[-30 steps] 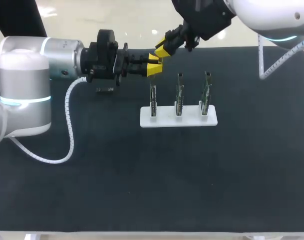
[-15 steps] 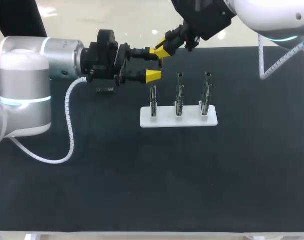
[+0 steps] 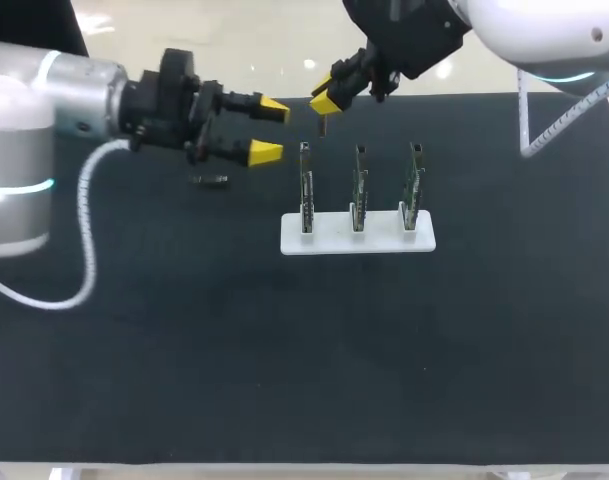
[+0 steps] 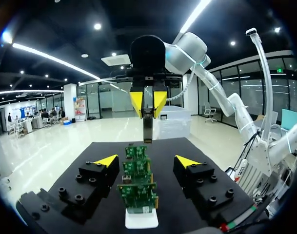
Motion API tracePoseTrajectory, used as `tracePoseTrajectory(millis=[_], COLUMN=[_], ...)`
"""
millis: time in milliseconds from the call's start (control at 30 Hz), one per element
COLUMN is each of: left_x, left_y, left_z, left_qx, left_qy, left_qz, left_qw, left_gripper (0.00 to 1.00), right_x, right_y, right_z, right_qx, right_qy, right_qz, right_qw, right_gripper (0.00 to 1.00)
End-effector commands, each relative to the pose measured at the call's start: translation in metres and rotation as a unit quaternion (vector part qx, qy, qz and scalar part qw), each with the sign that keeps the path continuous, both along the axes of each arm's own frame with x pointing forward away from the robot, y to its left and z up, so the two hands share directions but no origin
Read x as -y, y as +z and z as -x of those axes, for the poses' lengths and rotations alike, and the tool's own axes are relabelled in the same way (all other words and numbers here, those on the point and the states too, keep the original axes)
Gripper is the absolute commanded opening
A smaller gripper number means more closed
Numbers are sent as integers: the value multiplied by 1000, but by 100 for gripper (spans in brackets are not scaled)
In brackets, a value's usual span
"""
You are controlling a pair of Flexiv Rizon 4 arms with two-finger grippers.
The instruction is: Pick up the optical module with the left hand, and insert it into the network port with the right hand.
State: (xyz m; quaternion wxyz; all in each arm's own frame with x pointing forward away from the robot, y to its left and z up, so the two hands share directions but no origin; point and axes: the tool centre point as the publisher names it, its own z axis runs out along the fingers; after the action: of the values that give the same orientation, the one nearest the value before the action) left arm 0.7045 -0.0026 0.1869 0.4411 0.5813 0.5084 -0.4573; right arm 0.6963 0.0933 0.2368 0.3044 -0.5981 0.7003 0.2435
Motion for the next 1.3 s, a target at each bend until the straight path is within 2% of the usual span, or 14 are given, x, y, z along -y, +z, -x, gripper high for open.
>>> tracePoseTrajectory(millis=[33,300,467,733,1300], left_x=[-20,-45,-64,-69,-69], left_y=[7,1,4,2,2], left_z=[-3,-9,-7,-10,-10], left_qx=[0,-2,-4,3,3], left_qy=[-1,-4,-30,-29,-29], left_qz=[-39,-138,-172,-157,-157], left_qw=[999,990,985,987,987], left_gripper=[100,100,100,100,100], right_x=[-2,-3,-3,-5,-4], right_y=[0,-1,-2,-3,-2], right_z=[-1,-1,-1,-4,-4], right_qx=[1,1,1,3,6], right_qy=[-1,4,4,3,6], right_qz=[2,3,5,8,16], right_qw=[1000,1000,1000,1000,1000], right_gripper=[0,0,0,0,0])
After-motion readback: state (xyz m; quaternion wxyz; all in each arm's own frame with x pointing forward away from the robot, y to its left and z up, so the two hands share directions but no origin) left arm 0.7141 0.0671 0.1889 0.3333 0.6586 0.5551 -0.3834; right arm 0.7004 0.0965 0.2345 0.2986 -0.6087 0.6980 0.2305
